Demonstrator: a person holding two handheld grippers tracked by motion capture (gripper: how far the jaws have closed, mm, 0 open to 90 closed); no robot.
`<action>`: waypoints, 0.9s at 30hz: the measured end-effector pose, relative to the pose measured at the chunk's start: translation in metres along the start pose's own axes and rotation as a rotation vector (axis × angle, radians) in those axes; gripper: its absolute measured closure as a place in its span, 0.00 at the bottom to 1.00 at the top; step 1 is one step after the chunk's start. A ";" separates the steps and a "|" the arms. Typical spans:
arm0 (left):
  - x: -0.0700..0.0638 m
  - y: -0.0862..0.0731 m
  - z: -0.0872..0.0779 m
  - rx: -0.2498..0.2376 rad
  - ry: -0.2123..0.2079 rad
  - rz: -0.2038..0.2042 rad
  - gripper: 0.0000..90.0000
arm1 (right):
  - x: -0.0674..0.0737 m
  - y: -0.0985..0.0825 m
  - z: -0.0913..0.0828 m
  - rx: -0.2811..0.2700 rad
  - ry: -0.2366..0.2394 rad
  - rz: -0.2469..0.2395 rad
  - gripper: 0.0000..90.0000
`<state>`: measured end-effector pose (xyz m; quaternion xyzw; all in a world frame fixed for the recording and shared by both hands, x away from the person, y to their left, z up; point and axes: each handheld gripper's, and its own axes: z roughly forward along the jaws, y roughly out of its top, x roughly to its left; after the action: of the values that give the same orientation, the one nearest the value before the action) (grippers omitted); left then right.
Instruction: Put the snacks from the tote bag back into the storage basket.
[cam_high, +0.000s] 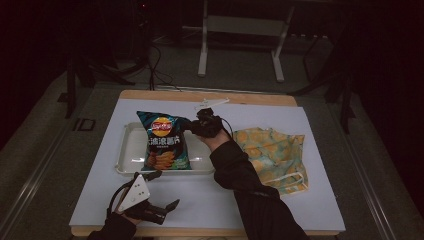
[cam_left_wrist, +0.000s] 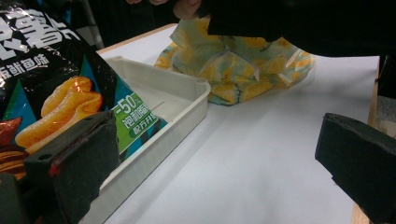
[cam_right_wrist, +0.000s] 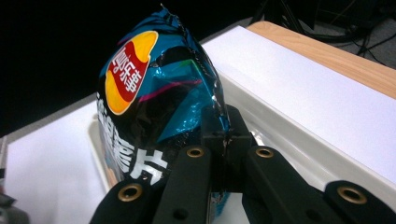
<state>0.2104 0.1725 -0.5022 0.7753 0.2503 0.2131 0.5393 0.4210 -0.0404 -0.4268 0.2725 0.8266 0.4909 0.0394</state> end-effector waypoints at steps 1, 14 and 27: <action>0.000 0.000 0.000 0.000 0.000 0.000 0.00 | 0.000 0.000 0.000 0.000 0.000 0.000 1.00; 0.000 0.000 0.001 0.006 -0.007 -0.002 0.00 | -0.023 -0.010 0.022 0.049 -0.067 0.051 1.00; 0.001 0.000 0.001 0.003 -0.006 -0.007 0.00 | -0.030 -0.014 0.030 0.085 -0.156 0.057 0.85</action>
<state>0.2114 0.1726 -0.5025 0.7758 0.2518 0.2083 0.5398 0.4511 -0.0364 -0.4602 0.3349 0.8329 0.4337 0.0781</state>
